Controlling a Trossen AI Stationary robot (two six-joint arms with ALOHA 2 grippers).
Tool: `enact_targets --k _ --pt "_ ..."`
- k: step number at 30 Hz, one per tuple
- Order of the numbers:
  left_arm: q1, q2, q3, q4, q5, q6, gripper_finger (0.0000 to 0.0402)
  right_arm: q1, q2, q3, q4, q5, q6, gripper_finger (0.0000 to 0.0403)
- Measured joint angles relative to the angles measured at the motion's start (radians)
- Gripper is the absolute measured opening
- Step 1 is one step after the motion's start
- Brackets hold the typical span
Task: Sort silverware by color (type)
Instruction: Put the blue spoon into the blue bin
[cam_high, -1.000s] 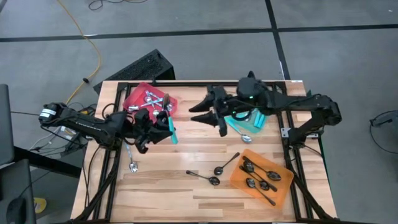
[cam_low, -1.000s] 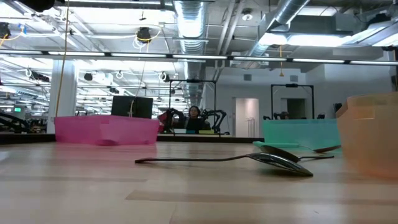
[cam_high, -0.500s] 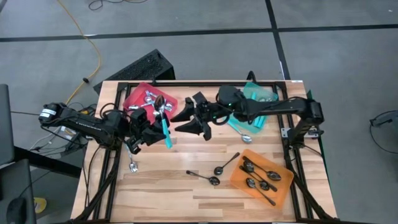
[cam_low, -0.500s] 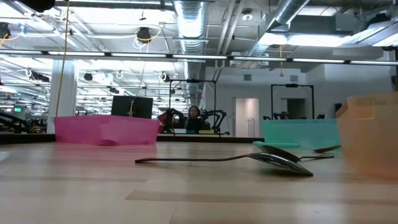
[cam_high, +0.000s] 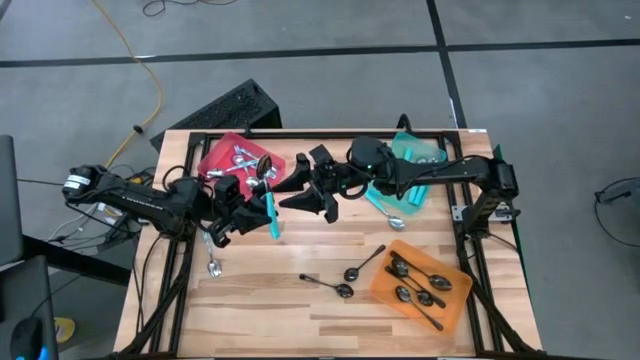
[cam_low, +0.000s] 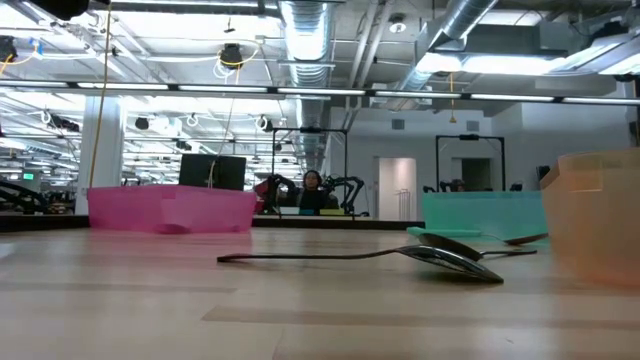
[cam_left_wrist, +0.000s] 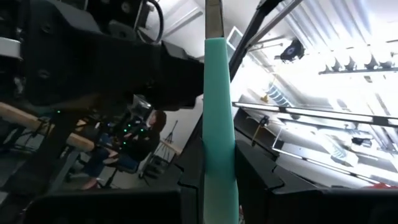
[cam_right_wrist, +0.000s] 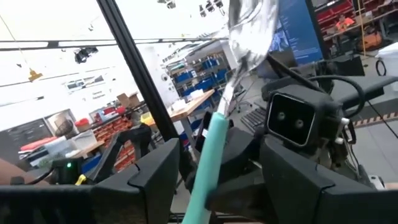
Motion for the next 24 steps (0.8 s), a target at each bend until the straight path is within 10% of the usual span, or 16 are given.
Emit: enact_targets --k 15,24 --pt "0.044 0.073 0.045 -0.009 0.016 -0.025 0.0042 0.006 0.0 0.0 -0.046 0.0 -0.023 0.024" --pt "0.058 0.073 0.05 -0.004 0.036 -0.026 0.0042 0.008 0.0 0.0 -0.068 -0.01 -0.038 0.0124"
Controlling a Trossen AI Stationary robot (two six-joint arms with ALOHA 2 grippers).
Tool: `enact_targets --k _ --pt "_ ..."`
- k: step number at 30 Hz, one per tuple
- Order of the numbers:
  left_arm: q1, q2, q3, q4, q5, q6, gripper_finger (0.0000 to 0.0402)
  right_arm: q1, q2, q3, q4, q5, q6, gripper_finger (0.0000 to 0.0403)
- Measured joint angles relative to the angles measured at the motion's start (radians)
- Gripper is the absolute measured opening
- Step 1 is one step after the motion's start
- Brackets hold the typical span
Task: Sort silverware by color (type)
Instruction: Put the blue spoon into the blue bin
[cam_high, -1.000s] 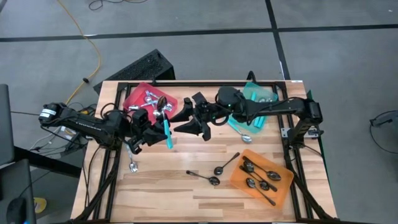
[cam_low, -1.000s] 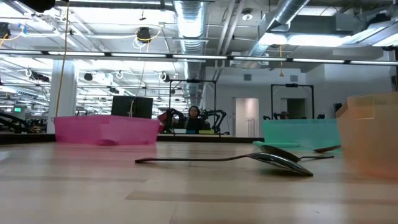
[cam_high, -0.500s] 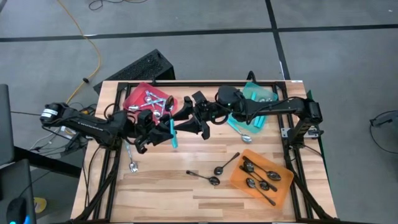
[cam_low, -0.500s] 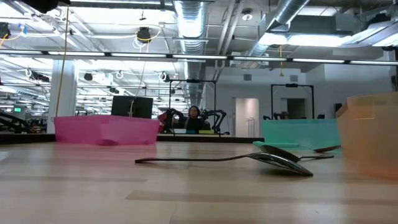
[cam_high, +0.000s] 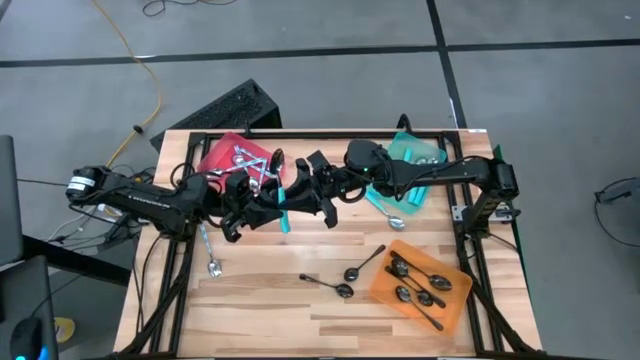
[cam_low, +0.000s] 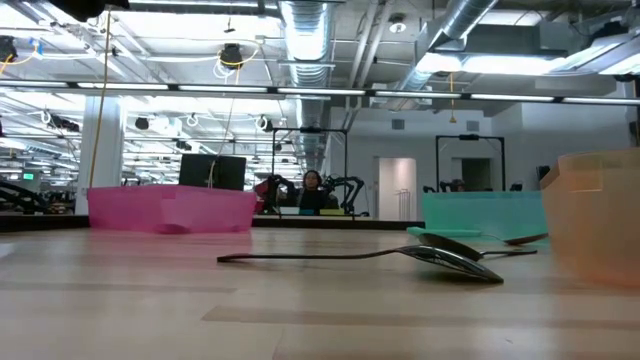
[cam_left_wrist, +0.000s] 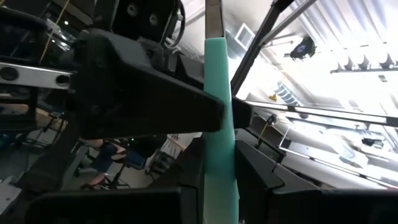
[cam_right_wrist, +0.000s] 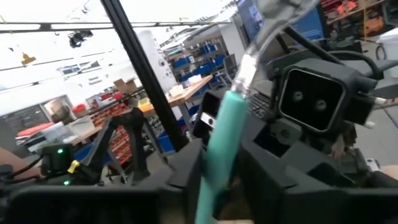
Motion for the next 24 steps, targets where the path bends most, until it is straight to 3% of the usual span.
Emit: enact_targets --k 3,10,16,24 --pt "0.0 0.0 0.0 0.002 0.004 0.0 0.0042 0.0 0.0 0.0 0.002 -0.005 0.003 0.0073" --pt "0.0 0.0 0.0 0.002 0.003 -0.008 0.0053 0.0 0.0 0.0 0.002 -0.003 0.006 0.0069" --pt "0.0 -0.003 0.001 -0.06 -0.059 -0.006 0.0114 -0.002 0.0 0.0 -0.008 0.038 0.046 0.0069" --pt "0.0 -0.03 0.002 -0.128 -0.029 -0.006 0.0193 -0.035 -0.049 0.0 -0.041 0.066 0.068 0.0069"
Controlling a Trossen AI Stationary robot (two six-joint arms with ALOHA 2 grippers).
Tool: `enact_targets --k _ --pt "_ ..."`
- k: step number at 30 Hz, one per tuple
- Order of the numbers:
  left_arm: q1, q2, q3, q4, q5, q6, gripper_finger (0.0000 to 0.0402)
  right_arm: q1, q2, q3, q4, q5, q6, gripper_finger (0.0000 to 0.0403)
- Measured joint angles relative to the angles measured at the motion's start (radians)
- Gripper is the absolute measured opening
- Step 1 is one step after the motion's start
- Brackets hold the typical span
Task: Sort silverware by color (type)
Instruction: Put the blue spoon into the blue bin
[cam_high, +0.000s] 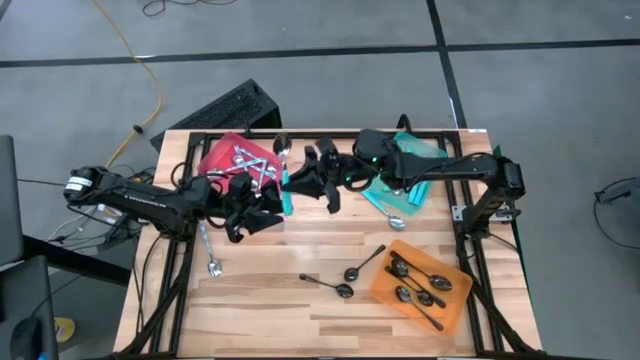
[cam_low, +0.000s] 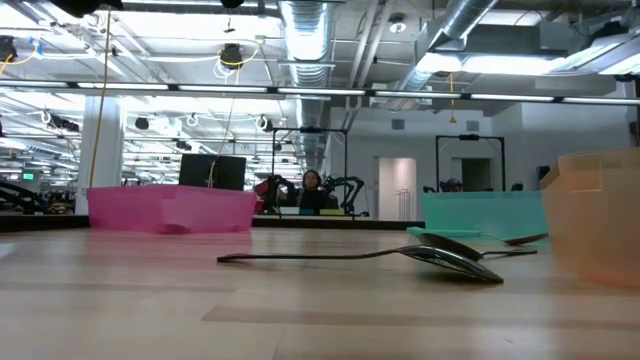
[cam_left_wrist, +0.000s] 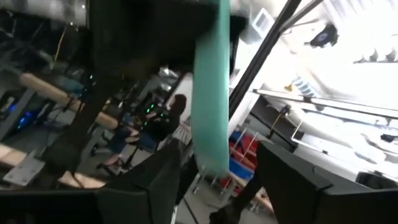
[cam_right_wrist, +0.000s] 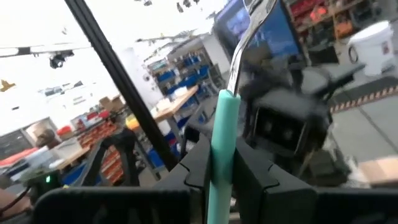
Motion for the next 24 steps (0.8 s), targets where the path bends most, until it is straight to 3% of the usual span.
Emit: enact_targets --k 6,12,18,24 --pt "0.0 -0.071 0.0 -0.131 0.002 -0.008 0.0204 -0.043 -0.05 0.001 -0.039 0.017 -0.01 0.0069" --pt "0.0 -0.145 0.0 -0.275 -0.051 -0.007 0.0205 -0.102 -0.128 0.001 -0.196 0.084 -0.07 0.0069" --pt "0.0 -0.2 0.0 -0.413 -0.146 -0.005 0.0206 -0.162 -0.196 0.0 -0.395 0.215 -0.095 0.0069" --pt "0.0 -0.248 0.0 -0.566 -0.263 -0.02 0.0206 -0.185 -0.268 0.0 -0.64 0.449 -0.104 0.0069"
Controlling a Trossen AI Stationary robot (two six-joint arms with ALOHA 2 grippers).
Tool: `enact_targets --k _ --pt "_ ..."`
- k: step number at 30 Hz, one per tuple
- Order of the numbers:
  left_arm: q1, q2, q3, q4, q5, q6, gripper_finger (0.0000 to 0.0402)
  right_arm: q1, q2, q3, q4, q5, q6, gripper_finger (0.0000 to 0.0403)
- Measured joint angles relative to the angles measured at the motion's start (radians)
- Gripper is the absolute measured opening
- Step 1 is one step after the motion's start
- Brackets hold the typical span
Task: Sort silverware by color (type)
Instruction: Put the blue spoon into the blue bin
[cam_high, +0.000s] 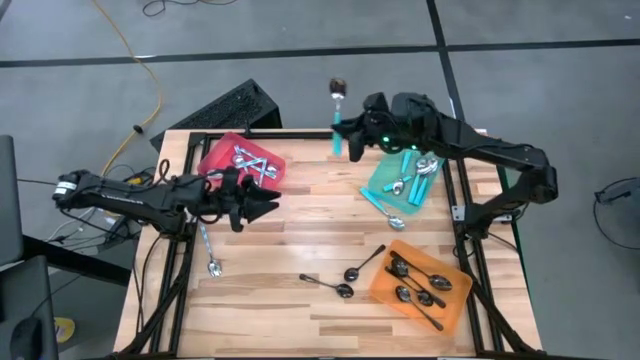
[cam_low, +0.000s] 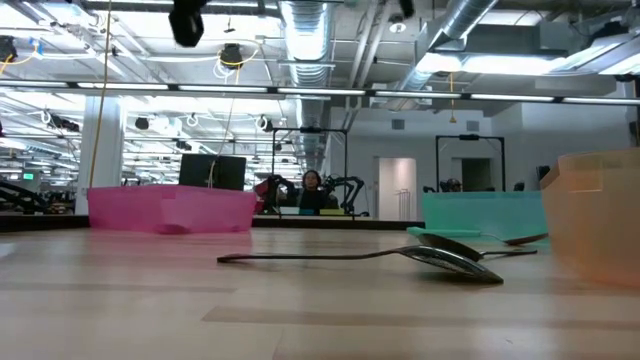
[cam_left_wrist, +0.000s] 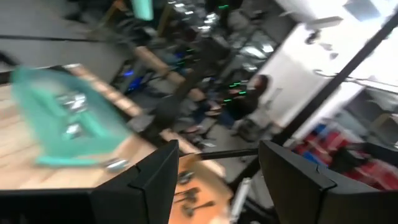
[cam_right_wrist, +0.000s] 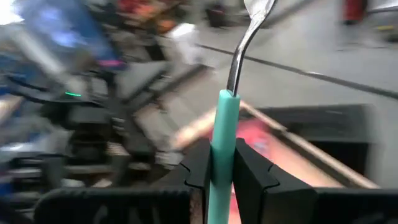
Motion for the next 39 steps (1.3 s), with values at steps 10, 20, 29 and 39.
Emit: enact_targets --k 10,20,29,39 --pt "0.0 -0.066 0.0 -0.265 -0.182 -0.092 0.0206 0.008 -0.086 0.0 -0.396 0.373 0.005 0.0069" --pt "0.0 -0.067 0.0 -0.29 -0.182 -0.101 0.0206 -0.046 -0.183 -0.039 -0.59 0.439 0.147 0.0068" --pt "0.0 -0.067 0.0 -0.298 -0.182 -0.097 0.0206 -0.105 -0.472 -0.496 -0.452 0.444 0.464 0.0068" --pt "0.0 -0.067 -0.001 -0.318 -0.188 -0.102 0.0206 -0.111 -0.504 -0.862 -0.299 0.463 0.846 0.0068"
